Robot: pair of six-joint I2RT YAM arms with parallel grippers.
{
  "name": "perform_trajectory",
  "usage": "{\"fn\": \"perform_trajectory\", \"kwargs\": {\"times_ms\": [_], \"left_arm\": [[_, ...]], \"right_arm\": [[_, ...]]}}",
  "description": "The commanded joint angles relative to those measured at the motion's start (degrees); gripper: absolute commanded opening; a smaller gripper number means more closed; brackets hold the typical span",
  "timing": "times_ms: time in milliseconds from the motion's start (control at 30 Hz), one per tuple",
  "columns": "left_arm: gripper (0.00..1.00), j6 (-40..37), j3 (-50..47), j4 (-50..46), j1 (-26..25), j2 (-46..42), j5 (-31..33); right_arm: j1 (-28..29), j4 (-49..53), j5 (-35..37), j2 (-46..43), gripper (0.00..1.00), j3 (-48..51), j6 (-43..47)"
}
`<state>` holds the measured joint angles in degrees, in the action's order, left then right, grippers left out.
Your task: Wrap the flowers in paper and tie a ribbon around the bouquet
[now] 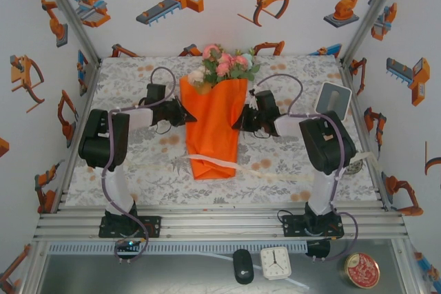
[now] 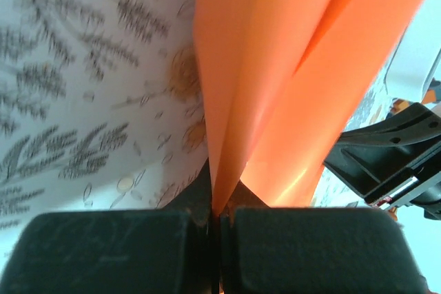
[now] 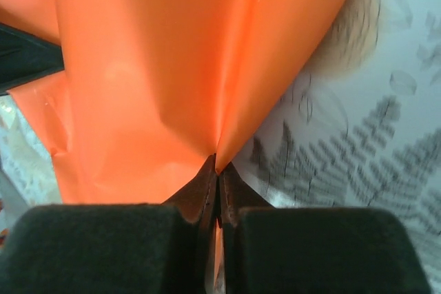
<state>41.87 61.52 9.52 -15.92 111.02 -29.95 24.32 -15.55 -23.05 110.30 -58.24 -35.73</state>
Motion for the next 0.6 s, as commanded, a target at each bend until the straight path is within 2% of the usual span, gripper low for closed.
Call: {"fn": "perform_trajectory", "kwargs": {"times_ms": [0, 233, 567], "left_arm": [[0.0, -1.9, 2.5, 6.4, 0.8, 1.1, 1.4], [0.0, -5.5, 5.8, 10.7, 0.9, 1.4, 3.5], [0.0, -6.0, 5.0, 14.9, -0.9, -7.2, 5.1]], "right_arm": [[0.0, 3.4, 4.0, 1.7, 0.02, -5.6, 6.5], [0.1, 2.0, 8.1, 1.9, 0.0, -11.3, 10.8], [0.9, -2.3, 11.0, -9.8, 0.0, -9.0, 15.9]]}}
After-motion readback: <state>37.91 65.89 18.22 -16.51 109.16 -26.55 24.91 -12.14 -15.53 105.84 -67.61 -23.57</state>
